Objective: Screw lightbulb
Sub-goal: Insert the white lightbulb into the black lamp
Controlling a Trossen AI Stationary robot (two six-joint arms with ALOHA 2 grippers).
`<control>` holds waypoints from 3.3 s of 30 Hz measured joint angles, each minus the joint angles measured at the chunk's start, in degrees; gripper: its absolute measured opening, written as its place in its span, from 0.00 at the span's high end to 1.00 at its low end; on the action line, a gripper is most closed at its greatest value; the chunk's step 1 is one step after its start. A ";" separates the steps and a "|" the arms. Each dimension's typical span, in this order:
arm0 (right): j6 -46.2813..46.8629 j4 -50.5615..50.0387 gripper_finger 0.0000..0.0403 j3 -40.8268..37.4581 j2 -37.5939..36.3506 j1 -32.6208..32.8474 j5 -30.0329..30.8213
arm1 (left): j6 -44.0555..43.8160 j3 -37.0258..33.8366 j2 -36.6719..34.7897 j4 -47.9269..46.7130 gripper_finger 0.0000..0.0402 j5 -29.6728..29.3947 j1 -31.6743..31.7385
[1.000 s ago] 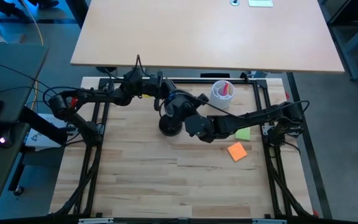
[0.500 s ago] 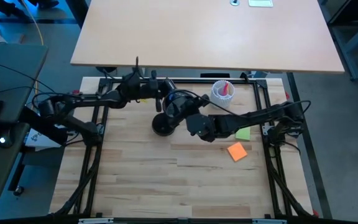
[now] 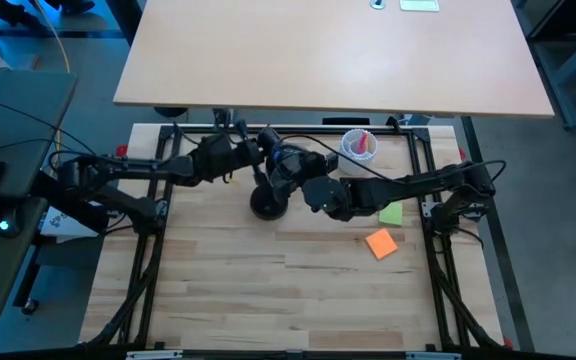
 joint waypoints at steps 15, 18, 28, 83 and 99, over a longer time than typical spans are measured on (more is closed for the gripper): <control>-6.02 -7.28 0.41 0.00 -4.27 1.47 -7.08 | -4.80 -13.22 -0.16 20.57 1.00 -4.41 -3.46; -8.50 -8.20 0.41 0.00 -4.27 1.54 -6.98 | -6.57 -14.13 -0.59 21.03 1.00 -6.68 -3.59; -21.91 -8.19 0.41 0.00 -4.27 2.32 -5.95 | -25.29 -14.97 -1.23 25.68 1.00 18.43 12.55; -56.39 0.36 0.41 -0.15 0.28 4.81 8.21 | -38.02 -5.64 -1.01 16.31 1.00 26.38 11.65; -62.99 -1.44 0.41 0.11 0.98 4.70 7.12 | -37.98 -5.68 -1.08 17.91 1.00 24.17 7.57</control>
